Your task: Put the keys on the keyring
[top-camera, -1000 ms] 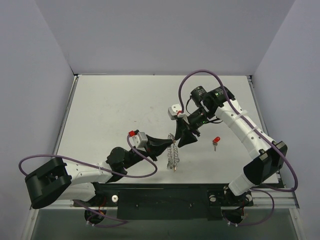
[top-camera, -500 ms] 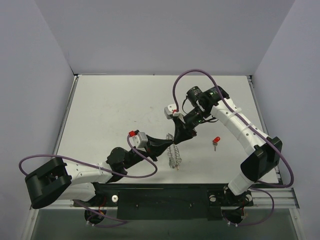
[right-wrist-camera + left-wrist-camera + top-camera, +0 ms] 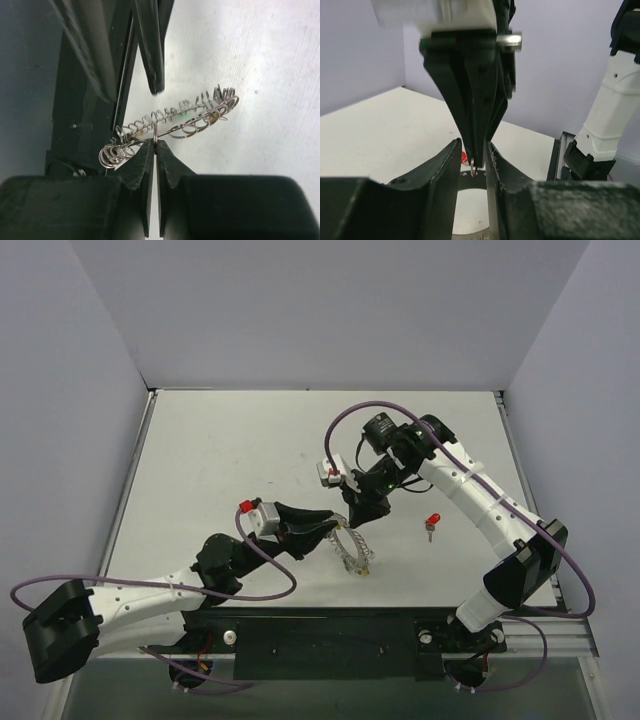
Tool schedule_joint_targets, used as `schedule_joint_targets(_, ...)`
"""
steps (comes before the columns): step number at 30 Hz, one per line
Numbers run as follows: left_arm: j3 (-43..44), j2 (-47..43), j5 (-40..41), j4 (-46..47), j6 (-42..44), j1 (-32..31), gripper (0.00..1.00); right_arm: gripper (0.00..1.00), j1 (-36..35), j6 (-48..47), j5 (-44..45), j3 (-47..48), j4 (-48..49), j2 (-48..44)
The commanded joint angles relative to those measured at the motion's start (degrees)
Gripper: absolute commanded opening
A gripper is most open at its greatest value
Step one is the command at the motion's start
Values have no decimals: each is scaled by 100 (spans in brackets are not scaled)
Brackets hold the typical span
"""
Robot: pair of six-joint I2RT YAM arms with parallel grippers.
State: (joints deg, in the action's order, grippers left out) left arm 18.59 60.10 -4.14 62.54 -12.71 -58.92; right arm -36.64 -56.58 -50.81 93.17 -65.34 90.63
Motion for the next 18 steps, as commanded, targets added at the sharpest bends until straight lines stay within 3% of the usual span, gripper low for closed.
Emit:
schedule_joint_targets(1, 654, -822, -78, -1821, 461, 21, 38, 0, -281, 68, 896, 281, -611, -177)
schedule_joint_targets(5, 1137, -956, -166, -3491, 830, 29, 43, 0, -370, 147, 1160, 483, -804, -63)
schedule_joint_targets(9, 1612, -649, -359, -4205, 1112, -15, 44, 0, -405, 226, 1275, 737, -1033, 104)
schedule_joint_targets(18, 2017, 81, -157, -3943, 1403, -182, 44, 0, -440, 217, 1301, 870, -1262, 262)
